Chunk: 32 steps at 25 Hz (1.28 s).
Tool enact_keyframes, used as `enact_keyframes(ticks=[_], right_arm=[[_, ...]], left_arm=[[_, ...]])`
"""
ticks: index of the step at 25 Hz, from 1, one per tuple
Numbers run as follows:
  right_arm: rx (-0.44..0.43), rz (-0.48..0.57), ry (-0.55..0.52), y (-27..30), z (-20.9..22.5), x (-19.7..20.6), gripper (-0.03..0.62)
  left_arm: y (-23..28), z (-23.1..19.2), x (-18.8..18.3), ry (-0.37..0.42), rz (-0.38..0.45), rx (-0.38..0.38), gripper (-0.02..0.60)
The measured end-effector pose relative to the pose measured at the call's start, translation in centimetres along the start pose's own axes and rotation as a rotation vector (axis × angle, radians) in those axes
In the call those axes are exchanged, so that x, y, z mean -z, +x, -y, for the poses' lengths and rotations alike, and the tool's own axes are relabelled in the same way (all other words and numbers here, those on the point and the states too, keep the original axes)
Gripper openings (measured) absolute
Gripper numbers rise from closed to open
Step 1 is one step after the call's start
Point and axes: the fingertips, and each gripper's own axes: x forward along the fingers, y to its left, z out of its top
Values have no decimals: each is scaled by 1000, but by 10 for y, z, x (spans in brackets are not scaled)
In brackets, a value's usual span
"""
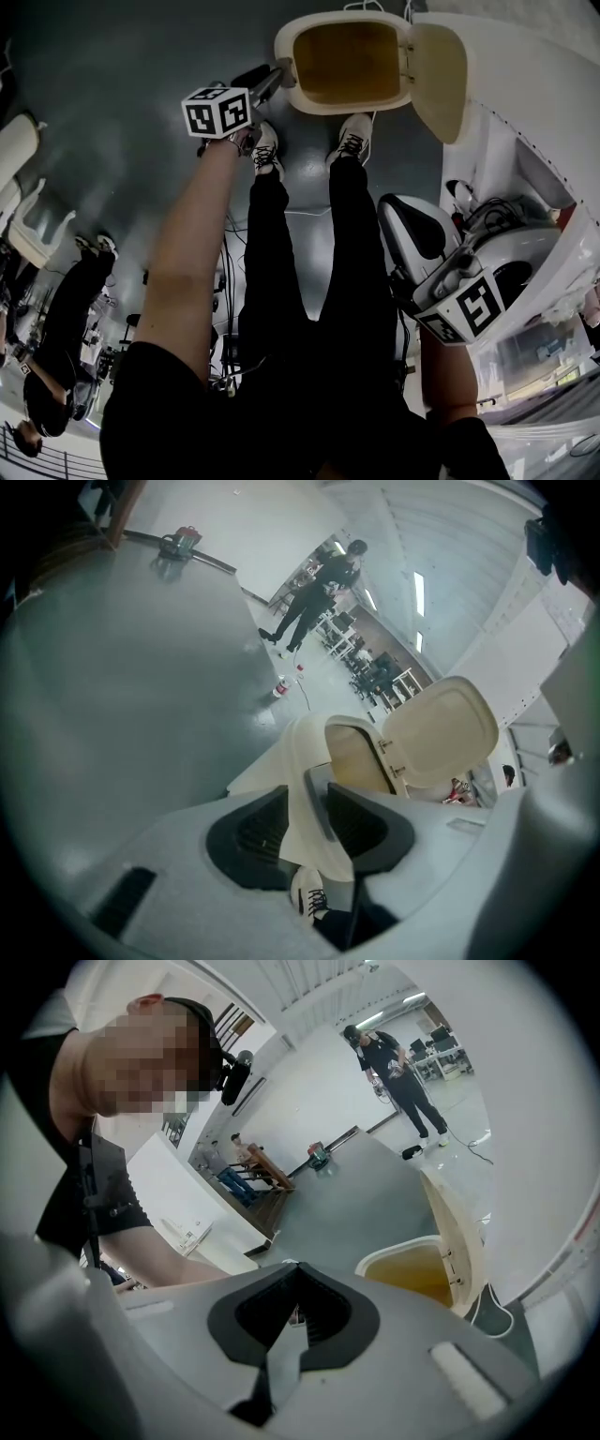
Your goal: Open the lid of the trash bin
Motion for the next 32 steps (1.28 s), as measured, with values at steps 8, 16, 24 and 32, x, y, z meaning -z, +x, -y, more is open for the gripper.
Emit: enact_keyframes(ticks=[8, 16, 24, 32], right_arm=[[-9, 0, 3, 1, -1, 4, 8], [-12, 15, -12, -8, -7, 1, 8], [-29, 30, -44, -20, -26, -16, 8], [-17, 90, -110, -41, -64, -48, 8]], left_arm=[[-2, 1, 0, -25, 22, -9, 135], [-5, 11, 0, -51, 30, -19, 75], [-44, 38, -14, 8, 72, -5, 0], [-114, 109, -44, 200, 93, 80, -2]])
